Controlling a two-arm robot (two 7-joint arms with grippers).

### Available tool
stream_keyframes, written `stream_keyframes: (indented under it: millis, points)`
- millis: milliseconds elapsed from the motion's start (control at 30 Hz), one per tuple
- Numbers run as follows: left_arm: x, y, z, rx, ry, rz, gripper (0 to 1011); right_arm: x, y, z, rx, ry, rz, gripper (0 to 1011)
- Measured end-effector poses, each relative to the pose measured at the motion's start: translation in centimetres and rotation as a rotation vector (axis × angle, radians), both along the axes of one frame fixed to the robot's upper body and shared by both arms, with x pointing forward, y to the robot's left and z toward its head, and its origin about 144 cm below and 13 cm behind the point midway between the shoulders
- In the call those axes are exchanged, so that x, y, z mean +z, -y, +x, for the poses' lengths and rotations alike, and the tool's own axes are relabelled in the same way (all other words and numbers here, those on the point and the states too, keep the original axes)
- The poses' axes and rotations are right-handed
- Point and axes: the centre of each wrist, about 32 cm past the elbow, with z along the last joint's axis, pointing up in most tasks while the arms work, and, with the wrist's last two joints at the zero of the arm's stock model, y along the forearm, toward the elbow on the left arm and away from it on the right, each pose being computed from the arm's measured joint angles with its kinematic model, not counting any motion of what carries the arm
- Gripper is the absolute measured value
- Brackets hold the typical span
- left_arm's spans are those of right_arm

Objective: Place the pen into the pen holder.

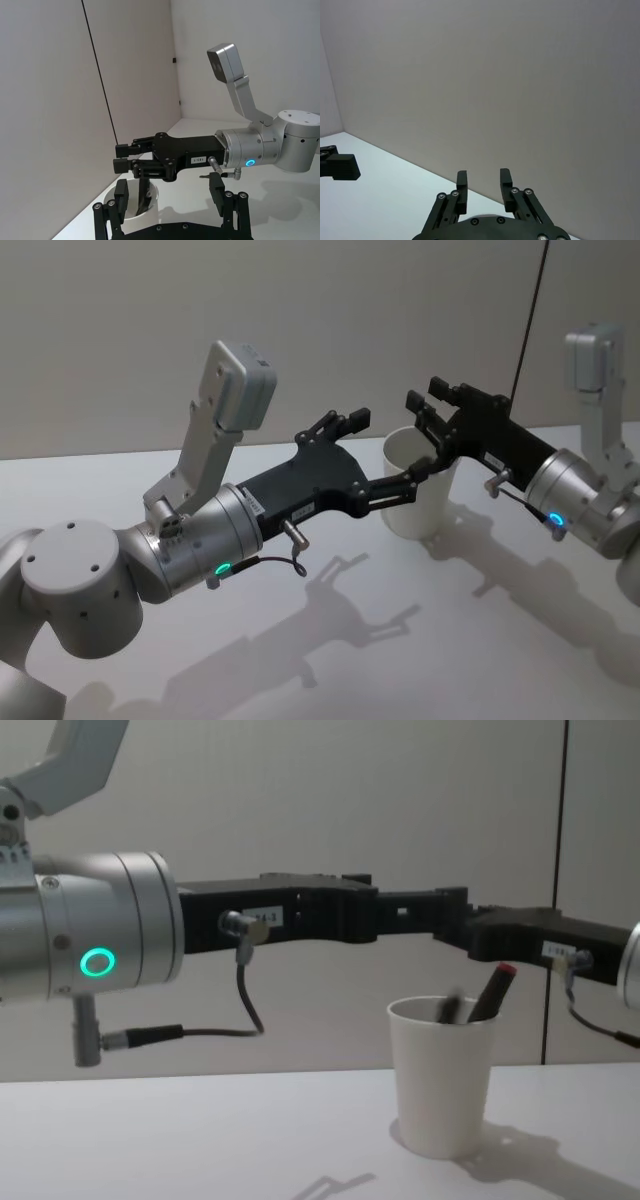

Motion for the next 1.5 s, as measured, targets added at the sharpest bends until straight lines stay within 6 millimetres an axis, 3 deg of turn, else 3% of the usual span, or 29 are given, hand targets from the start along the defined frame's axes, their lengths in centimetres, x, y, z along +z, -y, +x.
stream_keyframes:
  millis: [200,267,467,533,700,1167,1500]
  points:
    - [0.0,0.0,0.0,0.0,0.0,0.0,1001,-0.2,-0.1,0.1,0.001,-0.005,0.0,568]
    - [0.0,0.0,0.0,0.0,0.0,0.0,1001,-0.2,-0.1,0.1,0.002,-0.006,-0.001,585]
    - [0.0,0.0,0.0,0.0,0.0,0.0,1001,-0.3,-0.1,0.2,0.003,-0.006,-0.001,806]
    - [0.0,0.0,0.0,0.0,0.0,0.0,1001,-0.2,-0.1,0.1,0.003,-0.006,0.002,828]
    - [0.0,0.0,0.0,0.0,0.0,0.0,1001,0.0,0.0,-0.1,0.002,-0.001,0.019,992]
    - [0.0,0.0,0.0,0.0,0.0,0.0,1001,1.5,1.1,-1.6,-0.03,0.036,0.08,1001]
    - [-0.5,0.1,0.1,0.05,0.012,0.008,1001,1.1,1.1,-2.2,-0.051,0.028,0.076,1001]
